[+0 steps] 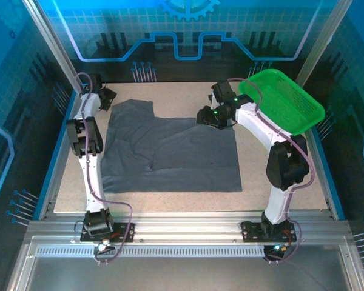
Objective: Fold and stack the t-shirts
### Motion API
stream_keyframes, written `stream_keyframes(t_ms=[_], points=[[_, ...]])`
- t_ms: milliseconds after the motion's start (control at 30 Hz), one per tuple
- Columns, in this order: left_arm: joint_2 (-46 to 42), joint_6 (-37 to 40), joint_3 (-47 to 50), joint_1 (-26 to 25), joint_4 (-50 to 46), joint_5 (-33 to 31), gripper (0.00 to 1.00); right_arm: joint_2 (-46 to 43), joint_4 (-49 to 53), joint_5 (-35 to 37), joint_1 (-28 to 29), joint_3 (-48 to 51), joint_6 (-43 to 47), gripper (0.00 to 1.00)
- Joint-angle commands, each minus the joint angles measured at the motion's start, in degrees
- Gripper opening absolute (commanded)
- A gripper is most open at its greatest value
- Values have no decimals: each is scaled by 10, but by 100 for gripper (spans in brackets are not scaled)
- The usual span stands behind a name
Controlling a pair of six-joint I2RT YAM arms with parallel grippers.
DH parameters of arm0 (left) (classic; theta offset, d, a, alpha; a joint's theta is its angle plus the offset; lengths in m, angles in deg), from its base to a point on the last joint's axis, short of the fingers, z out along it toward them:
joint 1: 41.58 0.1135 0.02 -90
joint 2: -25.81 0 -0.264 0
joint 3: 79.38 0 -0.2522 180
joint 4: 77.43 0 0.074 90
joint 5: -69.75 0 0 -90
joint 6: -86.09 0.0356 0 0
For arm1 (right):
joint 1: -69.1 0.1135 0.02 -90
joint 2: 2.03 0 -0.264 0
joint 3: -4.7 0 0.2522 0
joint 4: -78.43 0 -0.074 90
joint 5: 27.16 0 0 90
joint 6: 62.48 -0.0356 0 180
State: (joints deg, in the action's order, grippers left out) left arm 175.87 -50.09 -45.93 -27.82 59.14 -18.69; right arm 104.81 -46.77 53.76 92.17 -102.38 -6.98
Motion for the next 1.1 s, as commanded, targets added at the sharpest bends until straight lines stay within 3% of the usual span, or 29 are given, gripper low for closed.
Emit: stream_keyframes(t_ms=[0, 267, 400, 500, 600, 700, 767, 833, 1067], points=[[11, 34, -16, -26, -47, 23, 56, -6, -2, -5, -9, 3, -6, 52], [11, 80, -19, -63, -144, -30, 53, 20, -4, -20, -12, -9, 0, 51], [11, 83, -32, -66, -173, -44, 44, 29, 1, -17, -18, -16, 2, 51], [18, 93, -50, -71, -193, -37, 32, 44, 20, 8, -27, -28, -8, 50], [13, 114, -54, -81, -201, -39, 28, 75, 67, 50, -40, -61, -29, 49], [-4, 113, -53, -87, -219, -66, 34, 105, 90, 85, -47, -94, -36, 49], [-26, 109, -44, -87, -218, -99, 51, 123, 93, 82, -52, -115, -34, 48], [-40, 124, -43, -85, -207, -114, 59, 135, 102, 78, -52, -135, -28, 48], [-29, 175, -60, -78, -182, -110, 61, 127, 103, 63, -52, -129, -18, 47]])
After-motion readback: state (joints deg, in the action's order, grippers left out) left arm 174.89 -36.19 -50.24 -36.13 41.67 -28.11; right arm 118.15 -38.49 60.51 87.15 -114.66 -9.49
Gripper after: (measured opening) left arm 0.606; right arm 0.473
